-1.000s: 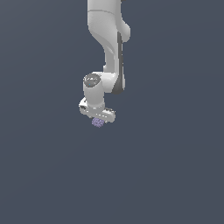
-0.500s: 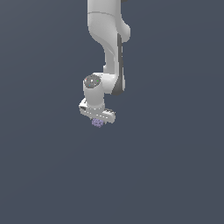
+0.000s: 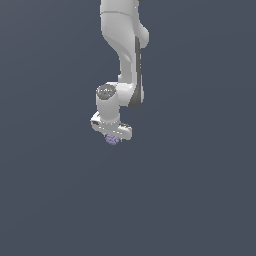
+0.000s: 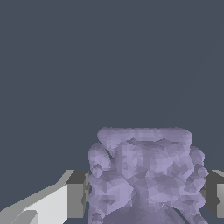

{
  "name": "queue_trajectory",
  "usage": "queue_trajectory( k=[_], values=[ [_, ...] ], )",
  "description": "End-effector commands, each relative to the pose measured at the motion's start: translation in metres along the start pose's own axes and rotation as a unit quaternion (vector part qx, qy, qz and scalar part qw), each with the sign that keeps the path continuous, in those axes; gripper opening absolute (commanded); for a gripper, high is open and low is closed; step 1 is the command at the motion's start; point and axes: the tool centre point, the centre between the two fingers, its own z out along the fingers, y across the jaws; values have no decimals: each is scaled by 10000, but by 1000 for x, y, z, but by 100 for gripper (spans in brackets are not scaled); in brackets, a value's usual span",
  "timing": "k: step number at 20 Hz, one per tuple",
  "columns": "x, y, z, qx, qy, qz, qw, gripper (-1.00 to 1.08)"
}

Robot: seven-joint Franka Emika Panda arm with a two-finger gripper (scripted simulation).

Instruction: Pick up the object and move it to a goal position.

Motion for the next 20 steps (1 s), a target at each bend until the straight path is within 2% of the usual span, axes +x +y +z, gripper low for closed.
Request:
queue_trajectory(
  k=[1,9,20],
  values=[
    [0,-5,-7,2,5,-4,10000,-100],
    [-5,-36,-55,-1,4,-2,10000,-100],
    [-13,-104,-158,-12,6,0,10000,-100]
  ],
)
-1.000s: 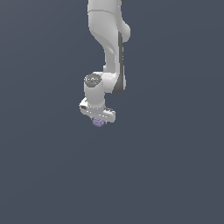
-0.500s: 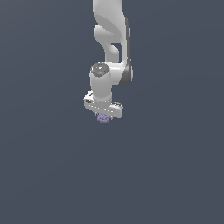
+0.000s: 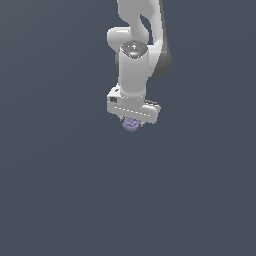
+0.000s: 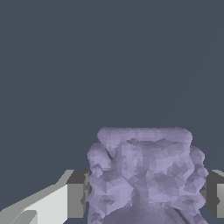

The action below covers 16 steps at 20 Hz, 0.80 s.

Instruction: Pick up the object and move it to a goal position.

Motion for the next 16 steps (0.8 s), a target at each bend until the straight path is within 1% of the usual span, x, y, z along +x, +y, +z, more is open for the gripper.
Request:
queue_trajectory(
  k=[1,8,12,16],
  values=[
    [-2,-15,-23,-5,-3,4,10000,-100],
    [-4,-47,-71,-3,-5,2,10000,-100],
    [-4,-58,-87,2,-7,0,10000,-100],
    [-4,-64,-95,4,-9,-1,10000,-100]
  ],
)
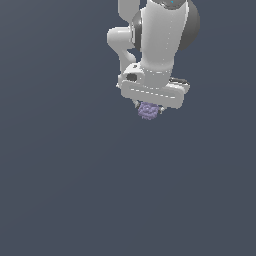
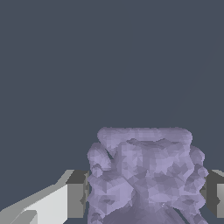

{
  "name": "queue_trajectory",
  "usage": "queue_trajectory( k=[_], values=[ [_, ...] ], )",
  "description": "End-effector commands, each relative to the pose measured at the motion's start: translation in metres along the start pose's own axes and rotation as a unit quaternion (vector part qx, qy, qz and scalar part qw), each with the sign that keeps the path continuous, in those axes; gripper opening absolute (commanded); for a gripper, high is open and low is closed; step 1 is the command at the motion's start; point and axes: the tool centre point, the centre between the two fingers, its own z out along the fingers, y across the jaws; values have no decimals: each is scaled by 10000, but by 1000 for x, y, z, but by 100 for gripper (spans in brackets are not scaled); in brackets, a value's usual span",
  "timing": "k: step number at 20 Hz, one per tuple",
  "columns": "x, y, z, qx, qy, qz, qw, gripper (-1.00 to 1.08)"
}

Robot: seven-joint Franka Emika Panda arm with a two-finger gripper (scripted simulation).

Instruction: Pick up the object and move it to a goal position.

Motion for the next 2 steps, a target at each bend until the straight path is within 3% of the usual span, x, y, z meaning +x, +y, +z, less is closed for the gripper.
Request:
queue_trajectory(
  k=[1,2],
  values=[
    [0,-2,-3,-1,-5,3,10000,-100],
    [0,-2,-4,-1,-5,3,10000,-100]
  ],
)
